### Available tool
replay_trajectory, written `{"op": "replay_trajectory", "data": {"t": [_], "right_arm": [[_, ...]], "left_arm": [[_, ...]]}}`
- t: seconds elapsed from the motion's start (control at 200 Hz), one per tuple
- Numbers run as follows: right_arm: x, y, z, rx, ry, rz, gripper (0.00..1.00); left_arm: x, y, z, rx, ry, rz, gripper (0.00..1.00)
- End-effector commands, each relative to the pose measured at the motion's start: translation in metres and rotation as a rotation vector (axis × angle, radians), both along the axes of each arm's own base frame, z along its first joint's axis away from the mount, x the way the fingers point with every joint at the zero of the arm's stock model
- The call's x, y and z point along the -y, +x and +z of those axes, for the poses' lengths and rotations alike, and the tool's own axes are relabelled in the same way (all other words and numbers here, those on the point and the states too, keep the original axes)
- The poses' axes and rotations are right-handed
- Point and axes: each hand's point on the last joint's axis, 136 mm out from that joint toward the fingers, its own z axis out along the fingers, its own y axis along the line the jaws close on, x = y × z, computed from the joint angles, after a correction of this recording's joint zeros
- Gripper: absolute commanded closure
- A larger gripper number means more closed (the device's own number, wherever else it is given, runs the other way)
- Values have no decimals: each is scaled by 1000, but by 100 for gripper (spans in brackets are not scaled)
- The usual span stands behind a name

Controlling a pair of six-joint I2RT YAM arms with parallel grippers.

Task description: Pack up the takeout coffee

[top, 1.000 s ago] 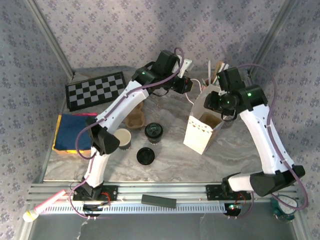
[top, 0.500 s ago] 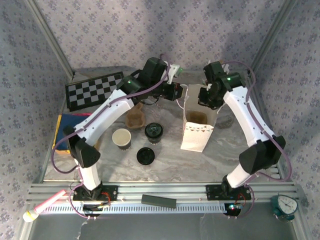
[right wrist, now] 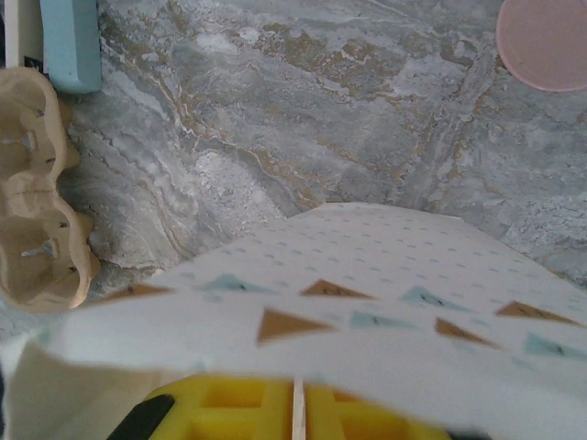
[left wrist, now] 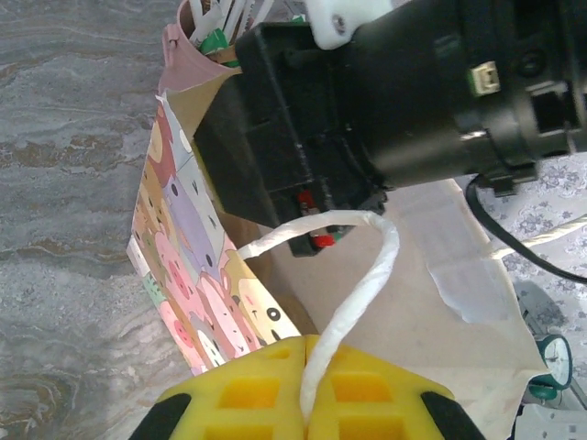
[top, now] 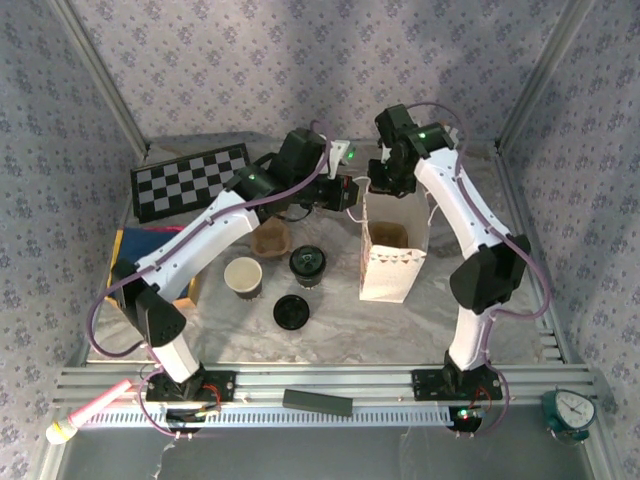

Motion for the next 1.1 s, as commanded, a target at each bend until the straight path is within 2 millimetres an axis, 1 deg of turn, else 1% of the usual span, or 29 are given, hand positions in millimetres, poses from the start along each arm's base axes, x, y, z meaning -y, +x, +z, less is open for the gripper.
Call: {"op": "replay_trajectory", "data": {"t": [0.0,0.165,0.265,0.395,0.575,0.765,0.83,0.91,0.955,1.0,1.055,1.094], "right_arm": [[-9,-4,8,-5,-5,67,89],[-24,1,9,4,3,116,89],[-34,4,10,10,18,144,89],[-44,7,8,10,29,163,89],[-60,10,11,27,46,199,90],[-65,8,14,24,46,205,90],[-61,6,20,29,41,199,89],[-50,4,29,44,26,166,88],[-45,1,36,57,27,146,85],[-37,-2,44,74,25,124,83],[-27,-7,51,94,18,97,82],[-19,-11,57,109,12,73,80]], "left_arm": [[-1,-9,26,43,-59,3,98],[-3,-11,29,48,-64,8,98],[-1,-14,31,45,-78,0,98],[1,-15,29,42,-78,-3,98],[2,-20,28,36,-82,-8,98],[1,-20,25,29,-83,-2,97],[0,-20,24,32,-76,2,95],[-1,-18,22,36,-70,10,92],[-3,-17,23,39,-70,17,90],[-3,-16,23,42,-68,23,87],[-5,-15,23,42,-66,31,87],[-6,-13,23,44,-65,37,87]]}}
